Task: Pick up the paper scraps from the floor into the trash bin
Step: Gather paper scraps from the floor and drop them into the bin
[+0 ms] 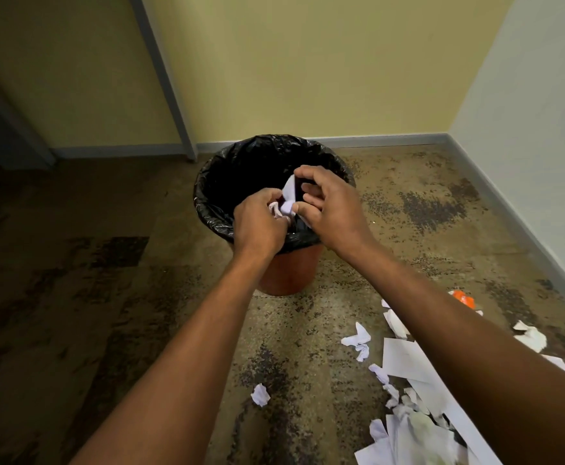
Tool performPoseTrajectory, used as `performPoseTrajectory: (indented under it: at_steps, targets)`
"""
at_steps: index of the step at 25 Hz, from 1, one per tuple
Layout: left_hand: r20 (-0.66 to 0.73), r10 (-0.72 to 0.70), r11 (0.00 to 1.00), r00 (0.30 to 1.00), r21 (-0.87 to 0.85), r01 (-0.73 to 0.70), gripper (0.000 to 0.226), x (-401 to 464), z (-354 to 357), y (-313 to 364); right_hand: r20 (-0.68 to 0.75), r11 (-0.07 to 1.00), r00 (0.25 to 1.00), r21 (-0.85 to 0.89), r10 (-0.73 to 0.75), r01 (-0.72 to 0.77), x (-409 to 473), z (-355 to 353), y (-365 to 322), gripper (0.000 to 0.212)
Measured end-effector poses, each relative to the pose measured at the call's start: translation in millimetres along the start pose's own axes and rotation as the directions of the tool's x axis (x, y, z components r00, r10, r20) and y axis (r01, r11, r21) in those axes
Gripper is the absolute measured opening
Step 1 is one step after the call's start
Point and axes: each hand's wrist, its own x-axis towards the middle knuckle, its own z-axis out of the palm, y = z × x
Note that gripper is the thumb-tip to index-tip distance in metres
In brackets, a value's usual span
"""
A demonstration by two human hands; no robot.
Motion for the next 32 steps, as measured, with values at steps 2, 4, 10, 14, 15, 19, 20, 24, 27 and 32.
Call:
performPoseTrajectory:
  at_steps: [2,4,10,14,15,19,20,24,27,32]
  targets:
    - [0.025,-0.006,0.999,1.0,0.044,0.005,0.054,0,1,-1,0.023,1.0,1.0,-0.026,-0.001,0.001,-2,-1,5,0.053]
    - [0.033,0.008,0.998,0.999,0.067,-0.01,0.059,0,0,-1,0.015,0.999,1.0,-0.03,-0.009,0.01,-4,-4,7,0.051]
    - [-0.1,0.45,0.889,0.888,0.148,-0.434,0.027,-50,4,9,-0.188,0.976,0.966,-0.16,-0.177,0.148,-40,-30,25,0.028]
    - [0.335,0.598,0.739,0.728,0.122,-0.663,0.022,-104,31,-39,-0.035,0.95,0.996,-0.304,-0.082,0.068,-97,-42,89,0.023]
    - [0.455,0.557,0.725,0.695,0.142,-0.674,0.026,-111,35,-60,0.05,0.939,0.999,-0.341,-0.014,0.031,-109,-42,108,0.026]
    - [0.748,0.083,0.753,0.658,0.385,-0.533,0.051,-130,38,-131,0.403,0.876,0.883,-0.483,0.24,-0.017,-144,-36,162,0.046]
    - [0.756,-0.065,0.766,0.652,0.456,-0.452,0.06,-133,36,-144,0.486,0.847,0.821,-0.531,0.3,0.004,-152,-33,172,0.052]
    - [0.743,-0.309,0.77,0.593,0.562,-0.303,0.077,-148,35,-174,0.653,0.768,0.642,-0.622,0.402,0.151,-175,-26,196,0.07]
    - [0.769,-0.319,0.76,0.554,0.557,-0.335,0.082,-162,39,-181,0.688,0.686,0.567,-0.675,0.453,0.271,-179,-27,198,0.089]
    - [0.751,-0.295,0.78,0.591,0.546,-0.305,0.053,-177,59,-186,0.75,0.685,0.494,-0.636,0.439,0.357,-193,-21,195,0.098]
